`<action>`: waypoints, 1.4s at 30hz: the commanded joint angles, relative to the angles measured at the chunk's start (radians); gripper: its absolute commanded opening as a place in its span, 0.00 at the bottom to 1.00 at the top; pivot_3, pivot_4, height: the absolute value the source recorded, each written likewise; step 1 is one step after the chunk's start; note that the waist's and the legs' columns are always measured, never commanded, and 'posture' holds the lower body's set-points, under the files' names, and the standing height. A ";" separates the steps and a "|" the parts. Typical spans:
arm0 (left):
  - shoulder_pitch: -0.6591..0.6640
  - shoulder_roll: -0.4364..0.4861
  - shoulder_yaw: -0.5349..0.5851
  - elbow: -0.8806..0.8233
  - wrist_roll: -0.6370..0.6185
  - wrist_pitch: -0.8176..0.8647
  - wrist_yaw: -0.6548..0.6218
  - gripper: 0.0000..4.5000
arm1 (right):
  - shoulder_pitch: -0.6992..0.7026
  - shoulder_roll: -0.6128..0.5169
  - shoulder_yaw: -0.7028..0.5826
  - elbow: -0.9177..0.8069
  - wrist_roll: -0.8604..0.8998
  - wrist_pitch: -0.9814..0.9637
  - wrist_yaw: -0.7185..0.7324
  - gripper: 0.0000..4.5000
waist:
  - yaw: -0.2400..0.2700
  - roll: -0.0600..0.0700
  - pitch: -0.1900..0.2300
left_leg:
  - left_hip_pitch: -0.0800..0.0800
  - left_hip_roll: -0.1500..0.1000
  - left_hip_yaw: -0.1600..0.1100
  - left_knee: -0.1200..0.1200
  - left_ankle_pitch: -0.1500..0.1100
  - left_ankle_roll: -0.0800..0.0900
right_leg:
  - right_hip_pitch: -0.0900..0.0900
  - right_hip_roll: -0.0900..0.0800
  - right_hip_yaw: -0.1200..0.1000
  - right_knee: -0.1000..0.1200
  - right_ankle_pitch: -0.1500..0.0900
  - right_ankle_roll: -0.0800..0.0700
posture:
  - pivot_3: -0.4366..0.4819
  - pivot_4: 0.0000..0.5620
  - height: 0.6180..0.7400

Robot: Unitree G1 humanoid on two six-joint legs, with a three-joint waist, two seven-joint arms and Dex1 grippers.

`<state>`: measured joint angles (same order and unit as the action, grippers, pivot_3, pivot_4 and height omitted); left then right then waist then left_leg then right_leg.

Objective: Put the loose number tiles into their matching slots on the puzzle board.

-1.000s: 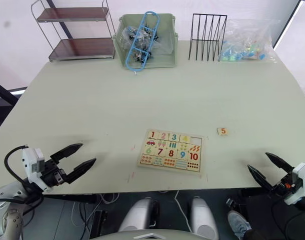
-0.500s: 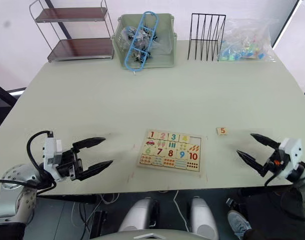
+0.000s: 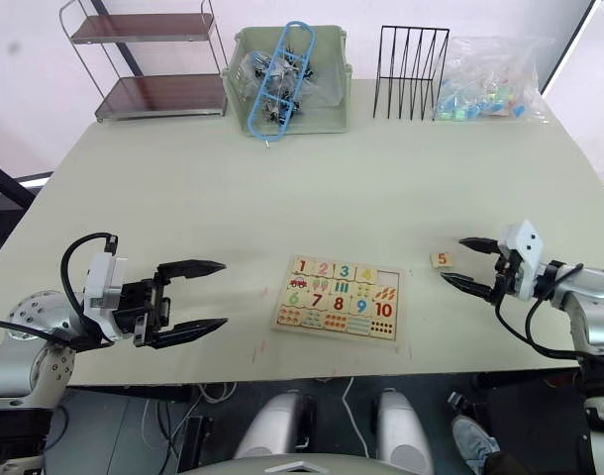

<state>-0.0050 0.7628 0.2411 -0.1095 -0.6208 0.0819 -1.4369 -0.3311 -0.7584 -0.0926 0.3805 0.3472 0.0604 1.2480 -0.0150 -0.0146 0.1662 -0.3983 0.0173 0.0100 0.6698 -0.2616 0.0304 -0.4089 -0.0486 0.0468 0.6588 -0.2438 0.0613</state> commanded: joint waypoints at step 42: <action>-0.018 0.064 0.023 -0.040 -0.045 -0.008 -0.074 1.00 | -0.500 0.028 0.244 0.699 -0.375 -0.493 0.308 0.19 | -0.018 0.000 0.000 | 0.001 0.001 0.003 0.000 0.000 0.000 | 0.000 0.000 0.001 0.000 0.000 0.000 | 0.48 0.27 1.00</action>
<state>-0.0290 0.8229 0.2377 -0.1313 -0.6589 0.0812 -1.5181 -0.8324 -0.7286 0.1499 1.0655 -0.0119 -0.4265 1.5652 -0.0331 -0.0147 0.1664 -0.3972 0.0179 0.0132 0.6698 -0.2616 0.0302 -0.4088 -0.0490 0.0478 0.6593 -0.2435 0.0609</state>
